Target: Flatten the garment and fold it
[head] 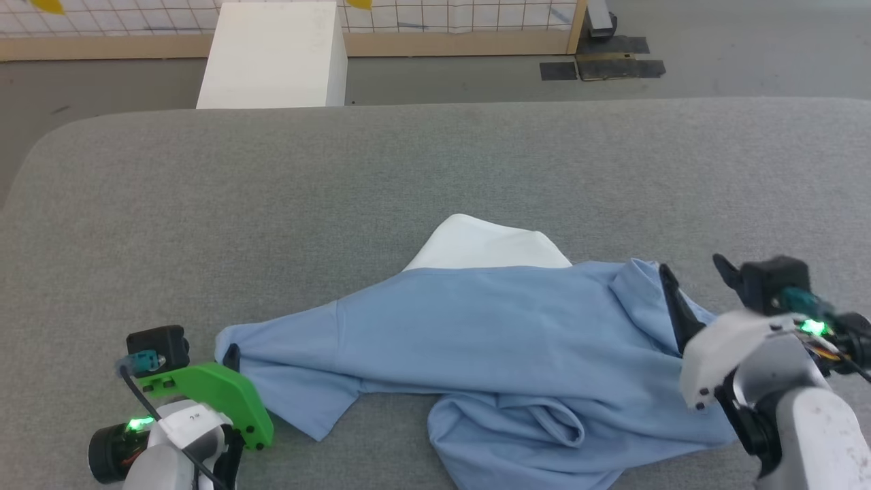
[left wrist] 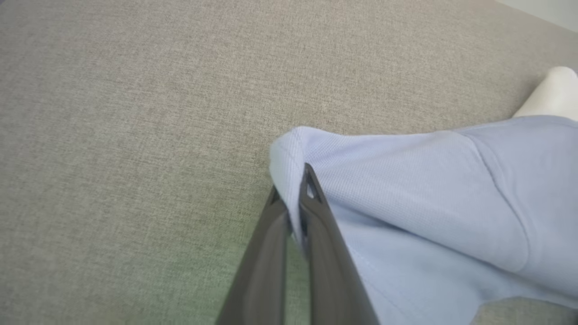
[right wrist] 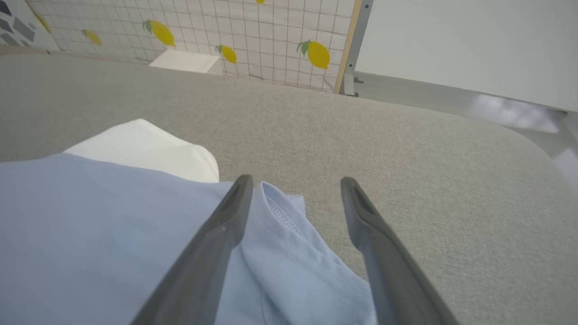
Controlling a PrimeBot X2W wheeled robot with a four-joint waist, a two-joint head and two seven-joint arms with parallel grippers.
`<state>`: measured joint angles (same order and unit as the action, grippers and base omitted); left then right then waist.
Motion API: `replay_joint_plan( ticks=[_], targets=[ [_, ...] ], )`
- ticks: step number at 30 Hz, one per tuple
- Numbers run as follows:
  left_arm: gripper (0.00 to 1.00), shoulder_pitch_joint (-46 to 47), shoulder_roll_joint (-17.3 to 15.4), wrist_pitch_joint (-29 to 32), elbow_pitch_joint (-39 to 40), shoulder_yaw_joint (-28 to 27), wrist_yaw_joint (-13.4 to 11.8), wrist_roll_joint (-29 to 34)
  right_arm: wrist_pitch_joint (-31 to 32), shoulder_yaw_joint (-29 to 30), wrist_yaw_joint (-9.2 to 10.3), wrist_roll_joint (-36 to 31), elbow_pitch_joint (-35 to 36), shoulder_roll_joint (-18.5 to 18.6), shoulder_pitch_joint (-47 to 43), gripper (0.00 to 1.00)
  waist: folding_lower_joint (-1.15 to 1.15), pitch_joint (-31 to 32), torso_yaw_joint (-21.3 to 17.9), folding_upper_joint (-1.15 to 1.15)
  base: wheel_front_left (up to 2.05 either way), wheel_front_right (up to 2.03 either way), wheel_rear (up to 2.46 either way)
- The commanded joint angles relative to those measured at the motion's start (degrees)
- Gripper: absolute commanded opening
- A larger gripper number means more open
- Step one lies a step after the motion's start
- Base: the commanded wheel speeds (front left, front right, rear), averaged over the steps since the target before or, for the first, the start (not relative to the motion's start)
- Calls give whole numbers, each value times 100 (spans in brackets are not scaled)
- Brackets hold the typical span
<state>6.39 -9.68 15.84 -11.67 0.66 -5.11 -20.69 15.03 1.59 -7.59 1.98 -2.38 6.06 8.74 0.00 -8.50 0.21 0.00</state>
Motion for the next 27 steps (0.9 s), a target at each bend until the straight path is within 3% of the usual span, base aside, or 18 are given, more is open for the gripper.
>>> replay_joint_plan(
  ticks=[1,12,13,14,16,17,21,27],
  targets=[
    [0,-67,18,14,58,5,-24,-44,153,-95,10,33,-179,75,204,100,0,-21,36,0,0,0,0],
    [0,85,112,30,218,193,-23,-47,1681,-838,10,537,-1527,412,1396,100,0,-332,168,0,0,0,0],
    [0,101,119,27,220,205,-20,-53,1799,-919,10,552,-1579,450,1470,79,0,-361,176,0,0,0,0],
    [0,113,124,22,220,212,-19,-59,1897,-962,10,580,-1622,471,1520,44,0,-379,181,0,0,0,0],
    [0,135,130,11,212,227,-13,-70,2069,-1055,10,650,-1664,512,1607,7,0,-407,190,0,0,0,0],
    [0,144,132,5,206,232,-11,-77,2159,-1056,10,674,-1675,529,1633,0,0,-416,192,0,0,0,0],
    [0,153,125,-36,175,243,-2,-96,2135,-953,10,709,-1540,545,1654,0,0,-396,186,0,0,0,0],
    [0,162,73,-406,250,186,57,-103,1433,-230,10,709,-1015,262,1375,0,0,-204,102,0,0,0,0]
  ],
)
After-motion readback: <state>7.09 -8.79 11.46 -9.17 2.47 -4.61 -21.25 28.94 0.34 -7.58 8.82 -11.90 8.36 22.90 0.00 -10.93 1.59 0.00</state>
